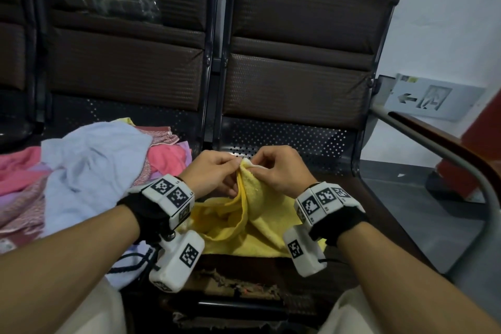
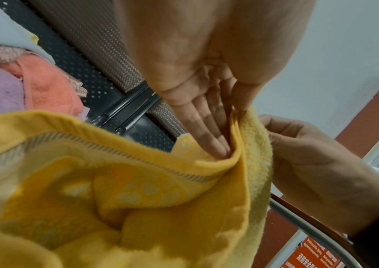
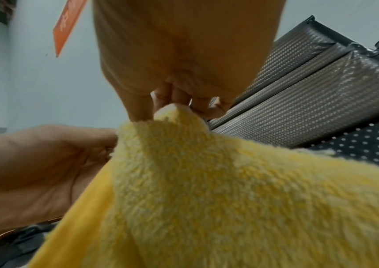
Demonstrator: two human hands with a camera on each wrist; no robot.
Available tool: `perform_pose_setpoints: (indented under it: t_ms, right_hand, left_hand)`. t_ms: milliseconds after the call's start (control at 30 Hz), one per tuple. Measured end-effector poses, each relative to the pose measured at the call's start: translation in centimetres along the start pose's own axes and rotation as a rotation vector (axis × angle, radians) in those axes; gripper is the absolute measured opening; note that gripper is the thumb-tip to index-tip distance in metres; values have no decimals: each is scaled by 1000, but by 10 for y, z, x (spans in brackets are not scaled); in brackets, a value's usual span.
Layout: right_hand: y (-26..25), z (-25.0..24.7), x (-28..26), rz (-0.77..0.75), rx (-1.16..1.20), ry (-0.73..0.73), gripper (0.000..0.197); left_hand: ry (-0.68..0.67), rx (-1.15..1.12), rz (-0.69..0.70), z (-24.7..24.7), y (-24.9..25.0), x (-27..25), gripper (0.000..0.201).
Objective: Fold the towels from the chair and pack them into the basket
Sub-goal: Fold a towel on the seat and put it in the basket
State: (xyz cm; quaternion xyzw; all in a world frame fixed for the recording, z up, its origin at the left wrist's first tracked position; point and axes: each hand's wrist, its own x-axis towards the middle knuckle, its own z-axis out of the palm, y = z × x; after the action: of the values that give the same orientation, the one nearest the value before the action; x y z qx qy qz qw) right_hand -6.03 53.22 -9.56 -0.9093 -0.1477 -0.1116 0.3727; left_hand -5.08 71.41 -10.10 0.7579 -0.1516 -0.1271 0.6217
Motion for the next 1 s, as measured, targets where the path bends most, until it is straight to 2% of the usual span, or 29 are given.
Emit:
perform_pose_setpoints:
  t_ms: [67,200,333,400,500,567,633,767,833,900,933,1000]
  right_hand:
    - [1,1,0,8,-12,0,11]
    - [1,1,1,6,-28,-10,17]
    - [-6,-2,-2,5,-38,-50,12]
    - [-9,-6,-4,21,-161,-160,6]
    - [-9,-9,-10,91,-533,-447,13]
    - [-6,-11,-15,165,-630,-522,14]
    - [-3,-17,-18,207,-597,-470,16]
    - [-2,-33,-19,226,-508,-144,26]
    - [-5,-34,-21,218,-500,-23,40]
    - [-10,-34,-21,209,-512,11,58]
    - [-13,-33,-22,216,-535,-3,55]
    - [-19,-33,-24,258,-564,-82,31]
  left_hand:
    - [-20,-24,-17,0,2,-1,27]
    - [-36,67,40,-1,3,-4,13]
    - [-2,184,57,-3,3,-4,14]
    - [32,272,79,-5,4,-5,12]
    - [84,361,128,-10,5,-9,10]
    - [96,401,151,-14,7,-14,11]
    - [135,438,167,-19,9,-18,13]
    - [289,457,175,-31,11,-25,12]
    - [357,521,189,-33,13,-28,9]
    - [379,579,201,-33,14,-31,5]
    - [368,611,212,-32,15,-33,4]
    - [299,721,234,-31,14,-35,6]
